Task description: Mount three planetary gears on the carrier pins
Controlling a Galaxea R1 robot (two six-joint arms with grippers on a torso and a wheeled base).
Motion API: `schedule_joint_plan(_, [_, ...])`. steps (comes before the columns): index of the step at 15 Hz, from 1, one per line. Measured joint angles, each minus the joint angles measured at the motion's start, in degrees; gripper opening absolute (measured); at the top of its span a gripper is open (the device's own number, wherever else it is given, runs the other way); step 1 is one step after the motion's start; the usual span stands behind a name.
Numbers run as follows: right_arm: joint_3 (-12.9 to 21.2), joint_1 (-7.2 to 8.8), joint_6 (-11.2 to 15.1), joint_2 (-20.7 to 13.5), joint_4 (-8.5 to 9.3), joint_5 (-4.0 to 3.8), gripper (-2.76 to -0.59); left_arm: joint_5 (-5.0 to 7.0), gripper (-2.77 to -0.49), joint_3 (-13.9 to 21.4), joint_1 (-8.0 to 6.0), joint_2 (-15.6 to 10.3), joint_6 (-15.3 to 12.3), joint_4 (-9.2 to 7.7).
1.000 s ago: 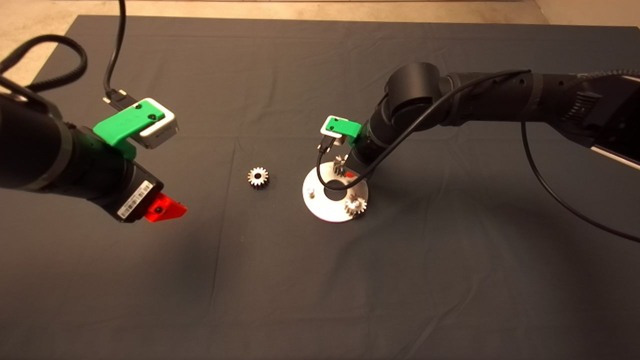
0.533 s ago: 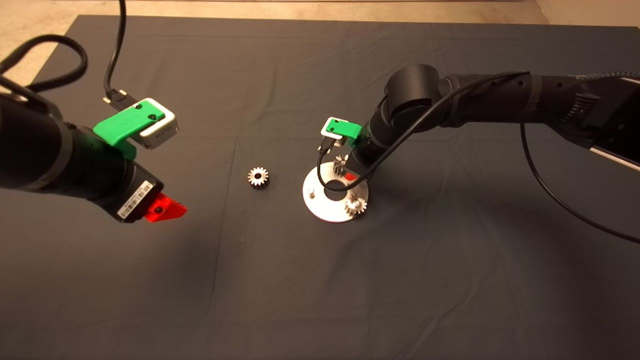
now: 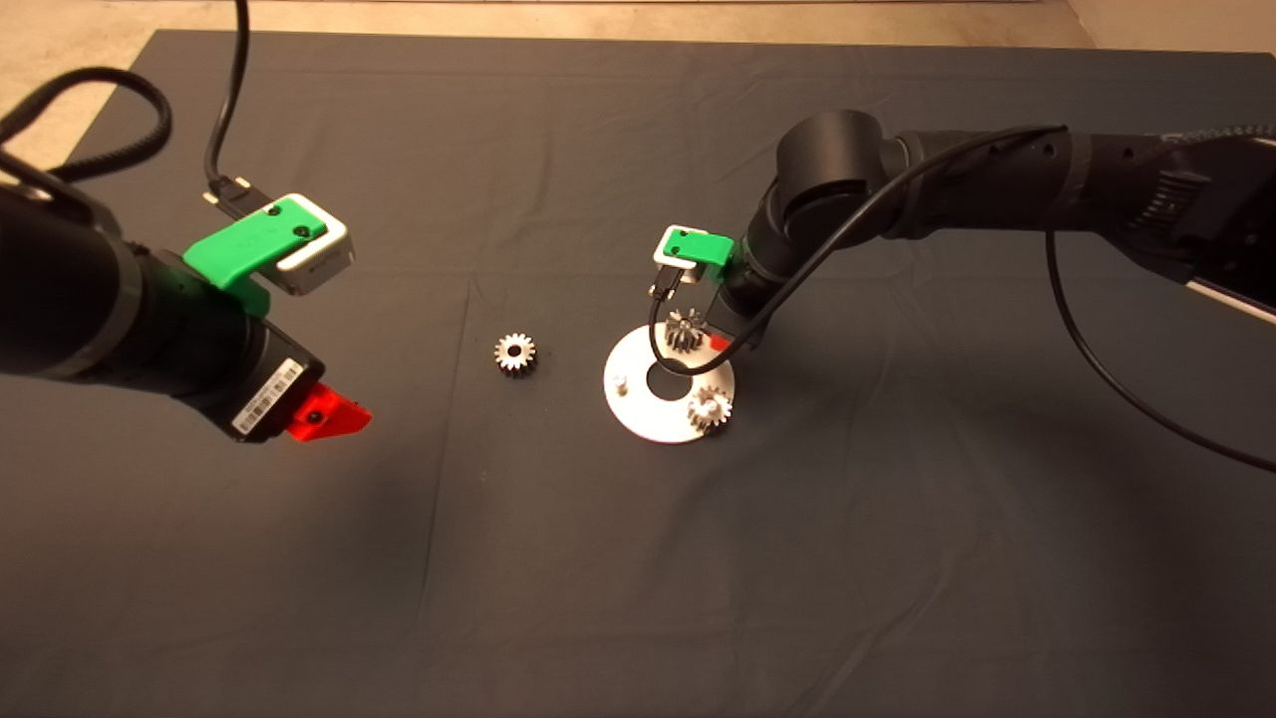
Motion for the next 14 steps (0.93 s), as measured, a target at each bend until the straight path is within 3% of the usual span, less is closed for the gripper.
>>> schedule_joint_plan(2, [0.1,1.19,-1.4,-1.1,5.11,-0.51,-1.73,0.01,-0.49,0.0,-0.01,0.0,0.0,0.00])
schedule_joint_plan(3, [1.0,1.60,-2.0,-2.3,7.71,-1.35,-1.73,-0.02,-0.49,0.0,0.00,0.0,0.0,0.00])
schedule_joint_plan(5, [4.8,1.99,-2.4,-4.8,9.63,-4.34,-1.73,0.02,-0.49,0.0,0.00,0.2,0.0,0.00])
schedule_joint_plan(6, [7.5,2.20,-2.6,-5.9,11.01,-4.90,-1.73,-0.02,-0.49,0.0,0.00,0.3,0.0,0.00])
schedule_joint_plan(10, [18.2,3.84,-2.7,-10.8,18.69,-4.56,-1.73,0.03,-0.49,-0.2,-0.02,2.6,0.0,-0.06])
schedule_joint_plan(14, [25.0,6.87,-2.6,-17.8,21.69,-4.88,-1.73,0.01,-0.49,-1.3,-0.02,9.8,0.5,-0.29])
